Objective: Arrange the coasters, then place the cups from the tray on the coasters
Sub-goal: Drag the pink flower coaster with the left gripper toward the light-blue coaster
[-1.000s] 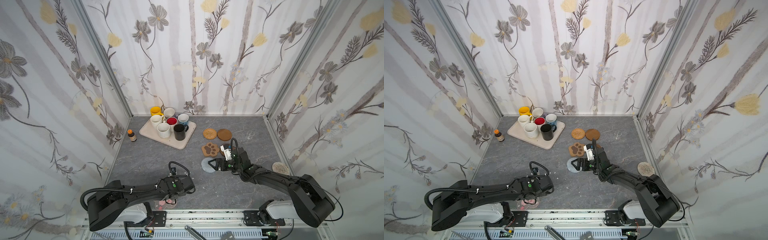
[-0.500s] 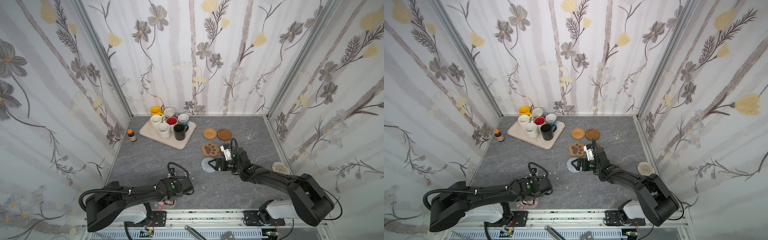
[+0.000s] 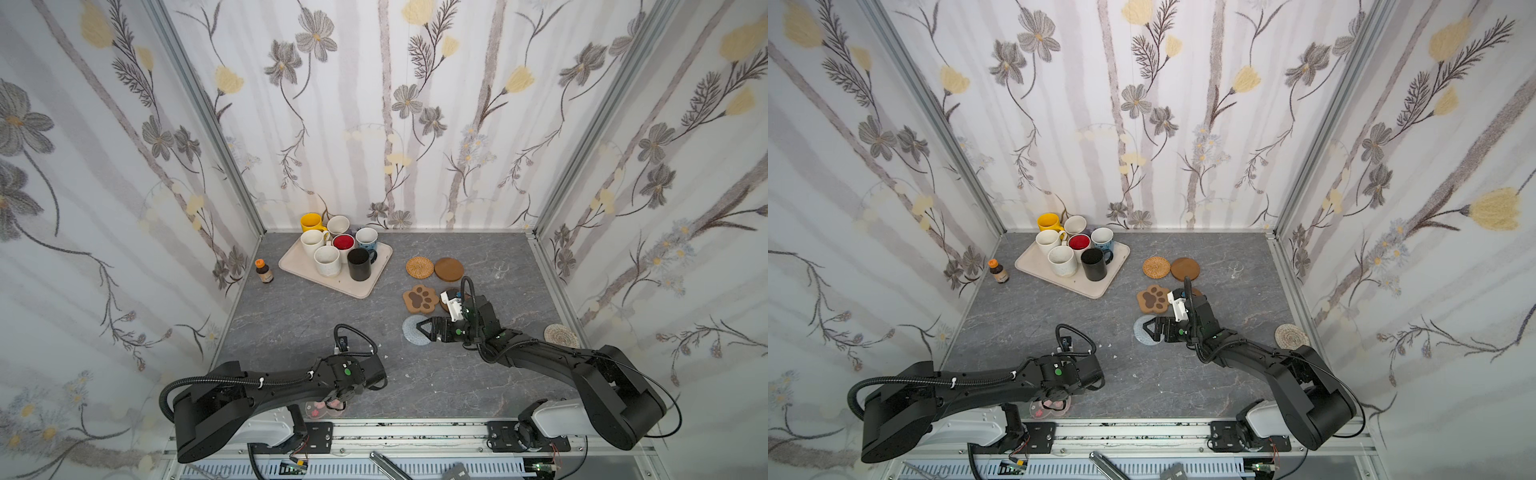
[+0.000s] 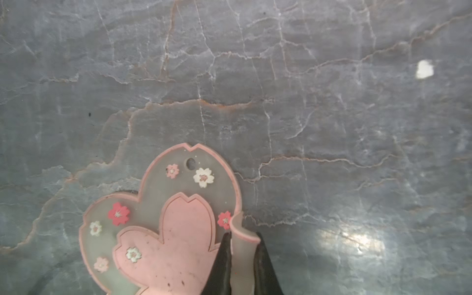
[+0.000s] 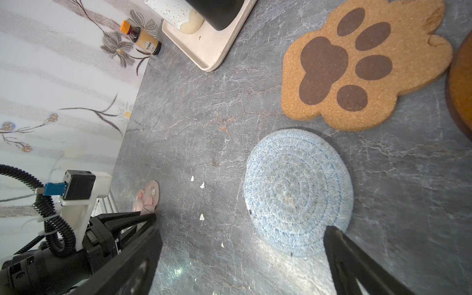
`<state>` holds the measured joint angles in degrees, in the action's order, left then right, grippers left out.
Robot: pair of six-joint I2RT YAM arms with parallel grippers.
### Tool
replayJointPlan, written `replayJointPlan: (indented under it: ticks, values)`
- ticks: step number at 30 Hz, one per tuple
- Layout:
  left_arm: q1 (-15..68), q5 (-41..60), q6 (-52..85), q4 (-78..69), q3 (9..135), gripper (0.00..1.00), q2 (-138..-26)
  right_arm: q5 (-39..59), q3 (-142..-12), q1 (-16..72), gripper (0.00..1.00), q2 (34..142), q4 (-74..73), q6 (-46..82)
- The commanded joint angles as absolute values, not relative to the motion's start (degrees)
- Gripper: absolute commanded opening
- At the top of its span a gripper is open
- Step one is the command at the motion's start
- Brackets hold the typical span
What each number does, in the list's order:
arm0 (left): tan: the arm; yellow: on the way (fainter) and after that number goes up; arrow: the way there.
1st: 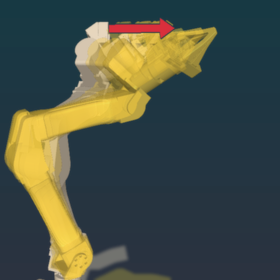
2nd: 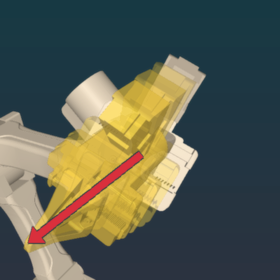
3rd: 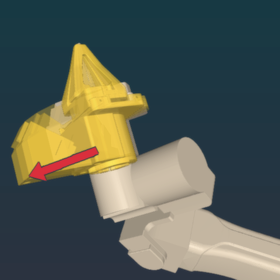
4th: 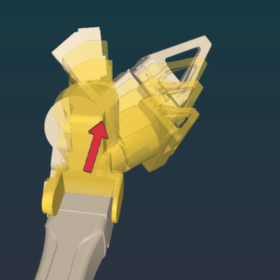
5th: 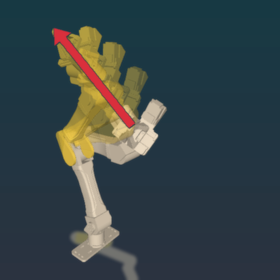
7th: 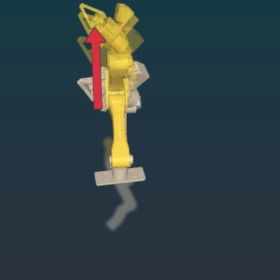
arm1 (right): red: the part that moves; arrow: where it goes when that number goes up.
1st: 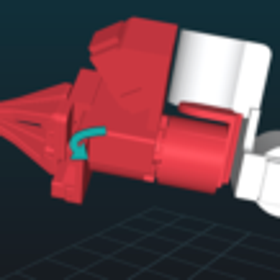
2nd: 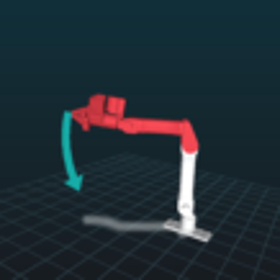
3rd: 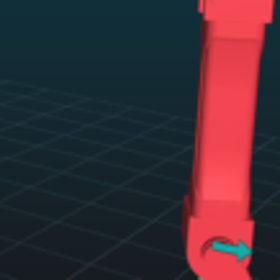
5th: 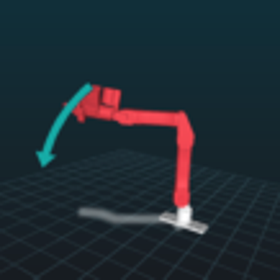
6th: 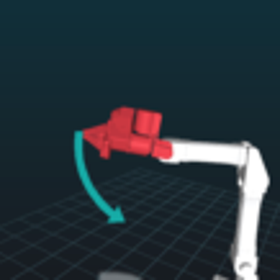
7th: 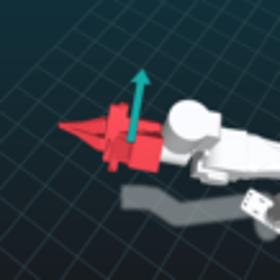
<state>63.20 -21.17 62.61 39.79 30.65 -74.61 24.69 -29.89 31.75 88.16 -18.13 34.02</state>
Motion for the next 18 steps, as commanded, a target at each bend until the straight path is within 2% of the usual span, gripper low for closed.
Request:
replayJointPlan:
  ticks: [1,8,18]
  values:
    - [63.3,-10.8,60.7,34.1,34.6,0.0,-77.3,24.2,-30.2,31.6,1.0,88.3,-20.1,34.3]
    - [63.3,-13.5,54.0,33.6,50.0,0.0,-86.9,26.4,-28.2,26.9,1.0,85.5,-20.4,36.2]
    - [63.3,-11.4,44.8,30.3,69.3,0.0,-103.8,26.4,-24.2,17.9,1.0,76.5,-16.2,36.2]
